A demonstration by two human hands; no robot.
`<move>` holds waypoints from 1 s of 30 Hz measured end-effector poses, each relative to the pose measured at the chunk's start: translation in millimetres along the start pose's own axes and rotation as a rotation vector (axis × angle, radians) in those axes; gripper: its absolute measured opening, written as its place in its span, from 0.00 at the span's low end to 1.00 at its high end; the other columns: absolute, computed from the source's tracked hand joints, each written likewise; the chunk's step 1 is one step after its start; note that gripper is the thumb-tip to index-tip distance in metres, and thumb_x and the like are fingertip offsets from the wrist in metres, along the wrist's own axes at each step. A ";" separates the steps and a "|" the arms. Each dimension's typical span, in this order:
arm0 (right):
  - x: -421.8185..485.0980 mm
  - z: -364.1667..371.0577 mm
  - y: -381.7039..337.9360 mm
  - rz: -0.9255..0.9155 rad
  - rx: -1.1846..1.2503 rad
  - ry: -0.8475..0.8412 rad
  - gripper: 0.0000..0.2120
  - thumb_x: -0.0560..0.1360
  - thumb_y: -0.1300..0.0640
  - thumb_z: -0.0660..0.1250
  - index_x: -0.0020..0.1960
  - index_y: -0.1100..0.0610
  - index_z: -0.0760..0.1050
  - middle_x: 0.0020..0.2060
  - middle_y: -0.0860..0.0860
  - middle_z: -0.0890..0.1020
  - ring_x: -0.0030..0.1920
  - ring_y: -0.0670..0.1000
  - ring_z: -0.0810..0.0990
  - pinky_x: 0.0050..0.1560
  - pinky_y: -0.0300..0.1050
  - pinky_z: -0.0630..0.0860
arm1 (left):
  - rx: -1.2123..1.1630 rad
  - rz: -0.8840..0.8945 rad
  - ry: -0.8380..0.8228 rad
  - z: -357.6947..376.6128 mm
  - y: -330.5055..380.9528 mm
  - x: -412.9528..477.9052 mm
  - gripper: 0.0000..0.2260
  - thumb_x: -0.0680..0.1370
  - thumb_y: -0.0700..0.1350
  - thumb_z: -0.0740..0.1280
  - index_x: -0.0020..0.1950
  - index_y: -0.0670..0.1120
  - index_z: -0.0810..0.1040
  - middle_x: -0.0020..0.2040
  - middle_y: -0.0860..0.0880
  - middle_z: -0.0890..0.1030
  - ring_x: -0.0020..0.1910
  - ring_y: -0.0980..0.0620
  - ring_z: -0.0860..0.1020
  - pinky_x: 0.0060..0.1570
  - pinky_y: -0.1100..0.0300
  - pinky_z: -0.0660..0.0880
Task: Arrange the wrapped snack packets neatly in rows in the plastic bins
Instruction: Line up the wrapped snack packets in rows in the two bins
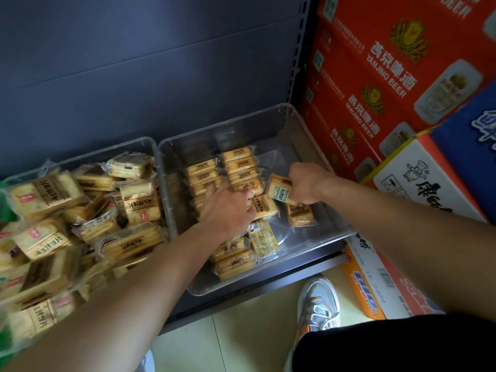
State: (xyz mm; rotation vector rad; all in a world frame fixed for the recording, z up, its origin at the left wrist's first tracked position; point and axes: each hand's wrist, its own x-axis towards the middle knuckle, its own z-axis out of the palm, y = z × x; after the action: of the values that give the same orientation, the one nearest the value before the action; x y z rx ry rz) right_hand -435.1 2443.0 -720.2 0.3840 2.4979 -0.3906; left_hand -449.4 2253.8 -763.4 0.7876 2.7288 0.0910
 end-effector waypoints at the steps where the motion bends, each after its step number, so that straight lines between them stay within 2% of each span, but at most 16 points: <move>1: -1.8 3.0 1.3 0.008 0.026 0.010 0.13 0.77 0.63 0.69 0.61 0.60 0.75 0.54 0.57 0.80 0.48 0.55 0.79 0.41 0.44 0.72 | 0.004 0.011 -0.013 1.1 1.6 0.0 0.16 0.80 0.55 0.62 0.66 0.54 0.77 0.61 0.51 0.79 0.64 0.49 0.70 0.64 0.47 0.61; 4: -3.6 5.2 4.0 0.013 0.069 0.040 0.17 0.77 0.63 0.68 0.65 0.60 0.73 0.60 0.58 0.79 0.57 0.58 0.79 0.45 0.46 0.72 | -0.013 0.024 -0.073 2.6 3.9 2.0 0.19 0.80 0.55 0.64 0.70 0.53 0.74 0.62 0.52 0.78 0.66 0.48 0.67 0.64 0.46 0.60; 11: -4.7 0.7 6.7 -0.050 0.038 0.042 0.14 0.76 0.67 0.66 0.61 0.60 0.77 0.55 0.56 0.81 0.53 0.55 0.80 0.46 0.46 0.75 | 0.047 0.036 -0.146 4.0 3.7 8.3 0.24 0.77 0.63 0.66 0.70 0.55 0.75 0.66 0.51 0.74 0.68 0.47 0.66 0.65 0.43 0.60; 16: -2.6 -2.0 8.2 -0.101 0.121 0.105 0.14 0.76 0.64 0.70 0.60 0.56 0.76 0.54 0.53 0.82 0.54 0.54 0.80 0.48 0.46 0.74 | -0.110 0.009 -0.037 6.2 4.6 5.1 0.21 0.74 0.58 0.73 0.65 0.59 0.73 0.62 0.56 0.77 0.64 0.50 0.69 0.63 0.48 0.63; 20: 1.7 -4.9 9.2 -0.118 0.208 0.151 0.16 0.74 0.63 0.73 0.59 0.52 0.75 0.54 0.52 0.81 0.54 0.53 0.80 0.56 0.50 0.78 | -0.163 -0.033 -0.002 7.0 7.2 1.1 0.15 0.75 0.54 0.73 0.58 0.61 0.72 0.55 0.57 0.80 0.58 0.53 0.76 0.63 0.50 0.65; 22: 2.1 -4.0 9.1 -0.125 0.214 0.156 0.16 0.74 0.64 0.73 0.57 0.51 0.74 0.53 0.51 0.81 0.53 0.52 0.79 0.54 0.49 0.78 | -0.199 -0.046 -0.003 4.0 7.0 1.0 0.14 0.74 0.52 0.74 0.55 0.60 0.71 0.52 0.58 0.82 0.54 0.54 0.79 0.64 0.51 0.66; 24: 2.0 -3.2 8.4 -0.131 0.199 0.146 0.17 0.73 0.65 0.74 0.56 0.50 0.74 0.53 0.49 0.80 0.52 0.51 0.77 0.50 0.45 0.75 | -0.264 -0.048 -0.033 -5.3 4.7 0.7 0.16 0.74 0.50 0.74 0.58 0.59 0.73 0.54 0.58 0.82 0.54 0.54 0.80 0.64 0.51 0.69; 27: 2.6 -5.0 4.5 -0.134 0.167 0.116 0.17 0.72 0.63 0.75 0.57 0.51 0.75 0.54 0.50 0.81 0.53 0.51 0.78 0.49 0.45 0.74 | -0.366 -0.032 -0.113 -31.4 -7.5 -2.5 0.16 0.75 0.45 0.74 0.61 0.56 0.77 0.56 0.55 0.82 0.54 0.53 0.80 0.57 0.53 0.76; 30: 3.2 -6.7 -1.0 -0.139 0.126 0.063 0.16 0.72 0.62 0.76 0.55 0.51 0.76 0.53 0.51 0.83 0.53 0.52 0.80 0.47 0.44 0.73 | -0.402 -0.052 -0.042 -60.6 -23.5 -10.9 0.19 0.75 0.43 0.73 0.66 0.53 0.78 0.58 0.55 0.80 0.56 0.53 0.79 0.59 0.54 0.76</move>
State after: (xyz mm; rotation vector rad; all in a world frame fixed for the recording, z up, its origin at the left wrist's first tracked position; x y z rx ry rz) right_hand -441.3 2445.1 -716.5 0.2760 2.5771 -0.6019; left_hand -470.9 2229.5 -706.0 0.5935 2.5631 0.5838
